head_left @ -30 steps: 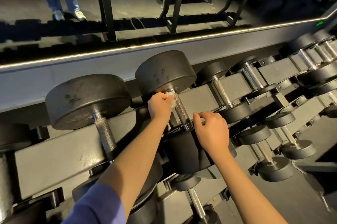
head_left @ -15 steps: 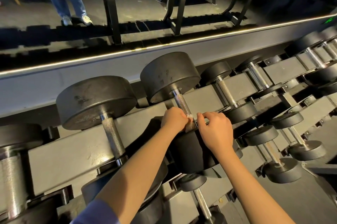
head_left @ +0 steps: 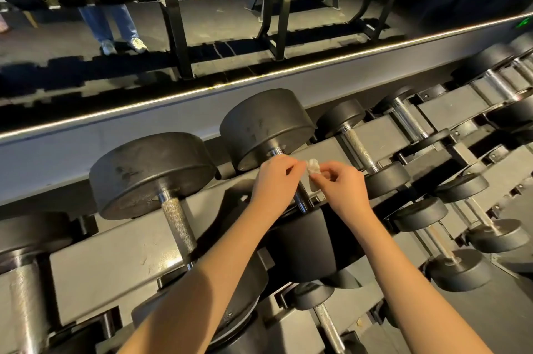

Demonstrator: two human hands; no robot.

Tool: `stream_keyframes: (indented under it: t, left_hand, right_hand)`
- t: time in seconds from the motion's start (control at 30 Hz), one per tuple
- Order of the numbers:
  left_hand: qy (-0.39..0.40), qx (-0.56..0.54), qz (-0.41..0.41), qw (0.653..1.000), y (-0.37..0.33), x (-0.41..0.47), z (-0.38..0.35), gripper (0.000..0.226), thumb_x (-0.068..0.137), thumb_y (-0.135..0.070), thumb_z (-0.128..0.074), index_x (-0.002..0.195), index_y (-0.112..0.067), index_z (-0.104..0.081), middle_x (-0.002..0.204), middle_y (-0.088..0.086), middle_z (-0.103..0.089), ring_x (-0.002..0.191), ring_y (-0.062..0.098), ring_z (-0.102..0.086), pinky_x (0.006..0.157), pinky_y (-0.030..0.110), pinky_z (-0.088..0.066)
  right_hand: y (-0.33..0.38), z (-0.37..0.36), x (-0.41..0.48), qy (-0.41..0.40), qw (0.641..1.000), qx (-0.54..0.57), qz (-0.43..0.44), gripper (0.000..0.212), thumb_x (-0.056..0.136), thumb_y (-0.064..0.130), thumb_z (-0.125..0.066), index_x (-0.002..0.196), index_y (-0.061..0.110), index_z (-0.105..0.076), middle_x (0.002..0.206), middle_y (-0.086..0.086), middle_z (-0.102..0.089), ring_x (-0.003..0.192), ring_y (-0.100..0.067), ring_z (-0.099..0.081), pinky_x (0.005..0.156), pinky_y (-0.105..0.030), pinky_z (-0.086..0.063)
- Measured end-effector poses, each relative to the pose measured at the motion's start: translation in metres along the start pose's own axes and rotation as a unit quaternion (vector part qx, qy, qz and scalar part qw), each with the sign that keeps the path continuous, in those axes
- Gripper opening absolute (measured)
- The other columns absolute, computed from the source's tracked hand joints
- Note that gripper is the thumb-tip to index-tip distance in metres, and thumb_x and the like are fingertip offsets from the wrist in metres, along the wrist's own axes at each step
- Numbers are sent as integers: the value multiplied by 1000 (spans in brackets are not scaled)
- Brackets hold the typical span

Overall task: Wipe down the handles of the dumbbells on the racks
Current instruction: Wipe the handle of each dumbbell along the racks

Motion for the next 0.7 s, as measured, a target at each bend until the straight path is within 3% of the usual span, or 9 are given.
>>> stream_keyframes:
  t: [0.07, 0.13, 0.23, 0.3, 0.47, 0.6, 0.7]
  left_hand:
    - [-84, 103, -81, 988, -21, 1, 26, 27, 98, -24, -48, 119, -16, -62, 117, -4, -56, 111, 5, -45, 93, 23, -40]
    - [-144, 174, -125, 966, -31, 5, 45, 37, 97, -20, -48, 134, -14, -52, 134, 0, -49, 127, 11, -38, 105, 31, -33]
    - [-120, 245, -114, 955, -19, 17, 52, 45, 98, -20, -47, 142, -14, -42, 146, 2, -41, 137, 18, -30, 115, 41, -28]
    - [-95, 265, -114, 953, -13, 19, 50, 47, 98, -19, -46, 145, -15, -38, 149, 1, -38, 139, 18, -28, 115, 39, -24]
    - [-87, 251, -115, 957, -9, 19, 50, 47, 100, -20, -43, 146, -17, -36, 152, -1, -34, 141, 17, -23, 115, 37, -21]
    - [-85, 249, -111, 958, -7, 19, 50, 46, 100, -19, -42, 146, -18, -36, 152, -2, -33, 141, 16, -22, 116, 37, -21]
    - [-85, 244, -115, 959, -7, 18, 50, 47, 99, -18, -43, 146, -18, -36, 152, -3, -33, 141, 15, -21, 116, 36, -21]
  right_hand:
    - [-7, -3, 11, 14, 998, -55, -30, 8, 83, 30, -69, 84, 22, -67, 76, 0, -67, 74, -18, -62, 67, -34, -51]
    - [-11, -11, 21, 58, 987, -141, -45, 10, 80, 32, -71, 77, 23, -67, 82, -2, -69, 80, -21, -63, 73, -37, -54]
    - [-13, -35, 26, 180, 952, -240, -56, 14, 75, 32, -76, 77, 18, -72, 84, -3, -70, 83, -21, -64, 74, -35, -55]
    - [-9, -42, 28, 203, 938, -277, -50, 18, 75, 29, -75, 86, 14, -75, 86, -4, -70, 84, -22, -64, 74, -35, -56]
    - [4, -45, 34, 191, 951, -240, -38, 16, 78, 26, -74, 84, 11, -75, 79, -6, -71, 74, -18, -65, 59, -22, -47]
    - [22, -53, 56, 139, 969, -202, -36, 10, 81, 23, -69, 79, 16, -76, 85, -4, -73, 84, -20, -66, 75, -29, -52]
    - [30, -58, 72, 93, 986, -128, -45, 31, 82, 27, -69, 53, 24, -60, 81, -5, -69, 90, -25, -66, 84, -34, -53]
Point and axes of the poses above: each hand's wrist, its own x-axis towards the middle knuckle, its own z-axis out of the back of the hand, y = z × x, the point moved 10 cm from there along x, towards the middle knuckle
